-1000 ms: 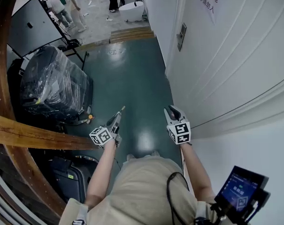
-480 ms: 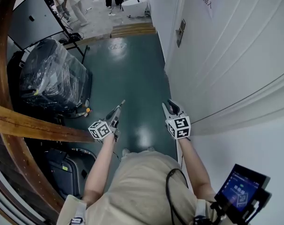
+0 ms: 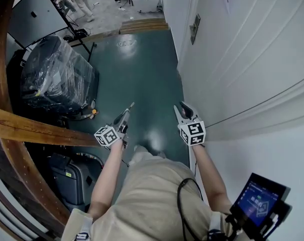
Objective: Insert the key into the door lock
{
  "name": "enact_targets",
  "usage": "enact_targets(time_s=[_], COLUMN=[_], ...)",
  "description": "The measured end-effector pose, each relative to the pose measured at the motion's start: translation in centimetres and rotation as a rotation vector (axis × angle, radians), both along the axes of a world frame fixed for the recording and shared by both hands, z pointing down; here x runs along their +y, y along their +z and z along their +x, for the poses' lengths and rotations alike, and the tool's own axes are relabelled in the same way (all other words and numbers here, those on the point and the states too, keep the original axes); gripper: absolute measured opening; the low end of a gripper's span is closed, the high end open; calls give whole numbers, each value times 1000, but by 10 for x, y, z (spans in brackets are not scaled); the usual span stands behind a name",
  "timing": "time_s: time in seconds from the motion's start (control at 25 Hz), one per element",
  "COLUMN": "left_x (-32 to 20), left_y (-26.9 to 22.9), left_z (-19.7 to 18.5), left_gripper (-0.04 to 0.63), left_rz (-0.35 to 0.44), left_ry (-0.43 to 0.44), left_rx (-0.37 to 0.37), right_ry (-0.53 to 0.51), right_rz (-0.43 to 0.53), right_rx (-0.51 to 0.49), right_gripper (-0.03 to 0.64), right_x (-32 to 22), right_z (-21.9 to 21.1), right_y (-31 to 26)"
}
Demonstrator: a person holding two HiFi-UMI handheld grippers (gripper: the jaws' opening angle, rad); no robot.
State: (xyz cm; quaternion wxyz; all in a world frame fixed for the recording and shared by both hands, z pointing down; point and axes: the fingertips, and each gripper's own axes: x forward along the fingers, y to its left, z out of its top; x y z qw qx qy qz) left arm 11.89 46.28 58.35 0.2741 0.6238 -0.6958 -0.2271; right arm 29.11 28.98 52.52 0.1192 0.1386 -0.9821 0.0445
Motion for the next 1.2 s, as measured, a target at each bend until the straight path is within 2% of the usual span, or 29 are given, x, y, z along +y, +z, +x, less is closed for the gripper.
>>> enact_targets(time_s=[0.4, 0.76, 1.2], left_x=[-11, -35, -51], left_y=[6, 4, 4], left_z=[-51, -118, -174], left_gripper=[33, 32, 33], left_rz=[-2, 13, 40], left_ry=[45, 118, 168], left_rx=[43, 50, 80], right_ry=[52, 97, 149], right_rz=[-3, -1, 10], right_rx=[14, 13, 14], right_gripper=[87, 87, 87], right_x=[-5, -12, -21], right_z=[-36, -106, -167], right_y=[-5, -4, -6])
